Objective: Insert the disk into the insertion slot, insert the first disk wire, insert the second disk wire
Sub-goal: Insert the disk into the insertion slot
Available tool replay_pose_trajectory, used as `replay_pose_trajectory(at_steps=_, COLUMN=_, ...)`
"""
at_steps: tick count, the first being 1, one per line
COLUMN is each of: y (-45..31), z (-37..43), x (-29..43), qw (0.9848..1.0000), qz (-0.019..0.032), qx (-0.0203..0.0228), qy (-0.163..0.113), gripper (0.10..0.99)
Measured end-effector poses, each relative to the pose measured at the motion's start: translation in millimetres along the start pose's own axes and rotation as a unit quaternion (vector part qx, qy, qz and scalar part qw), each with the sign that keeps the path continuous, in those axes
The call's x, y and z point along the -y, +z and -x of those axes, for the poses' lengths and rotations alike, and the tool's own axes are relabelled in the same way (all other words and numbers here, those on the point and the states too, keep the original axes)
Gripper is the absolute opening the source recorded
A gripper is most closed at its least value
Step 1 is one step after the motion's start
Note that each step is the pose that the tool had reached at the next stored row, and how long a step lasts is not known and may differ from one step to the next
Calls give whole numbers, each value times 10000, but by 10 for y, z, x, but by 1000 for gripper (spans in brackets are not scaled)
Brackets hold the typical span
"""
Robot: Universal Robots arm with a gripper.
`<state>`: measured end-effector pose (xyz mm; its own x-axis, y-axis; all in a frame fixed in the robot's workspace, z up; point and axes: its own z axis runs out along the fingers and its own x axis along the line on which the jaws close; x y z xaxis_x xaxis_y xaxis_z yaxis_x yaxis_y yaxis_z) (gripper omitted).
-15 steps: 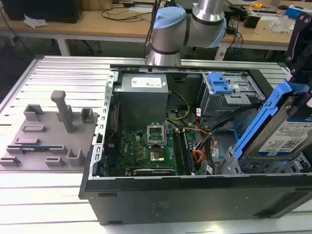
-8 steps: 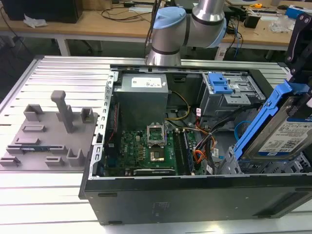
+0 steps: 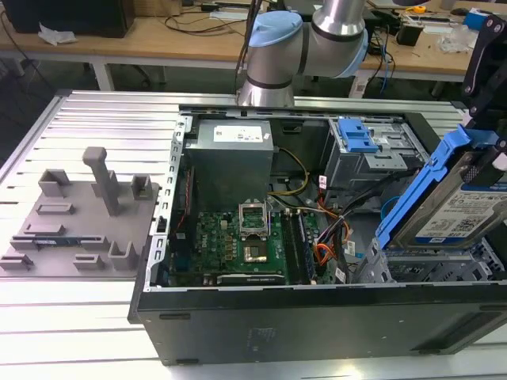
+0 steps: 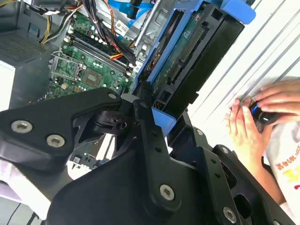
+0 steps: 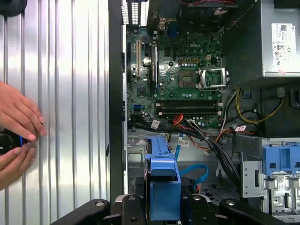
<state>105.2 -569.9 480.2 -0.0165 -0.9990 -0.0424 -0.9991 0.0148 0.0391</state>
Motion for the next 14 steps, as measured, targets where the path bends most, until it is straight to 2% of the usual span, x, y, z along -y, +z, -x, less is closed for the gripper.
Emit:
replay_pose_trajectory(at_steps=1, y=0, z=0, x=0, qw=10000, qz=0, qx=0, qy=0, gripper=365)
replay_pose_trajectory(at_steps=3, y=2, z=-1, x=-3, qw=9999, qz=-154, qx=2, qy=-7, gripper=365)
replay_pose_trajectory(at_steps=6, y=7, z=-1, x=-3, qw=9997, qz=-238, qx=4, qy=-11, gripper=365)
replay_pose_trajectory(at_steps=14, y=8, z=12, x=-4, qw=9997, qz=-246, qx=-12, qy=-10, gripper=365)
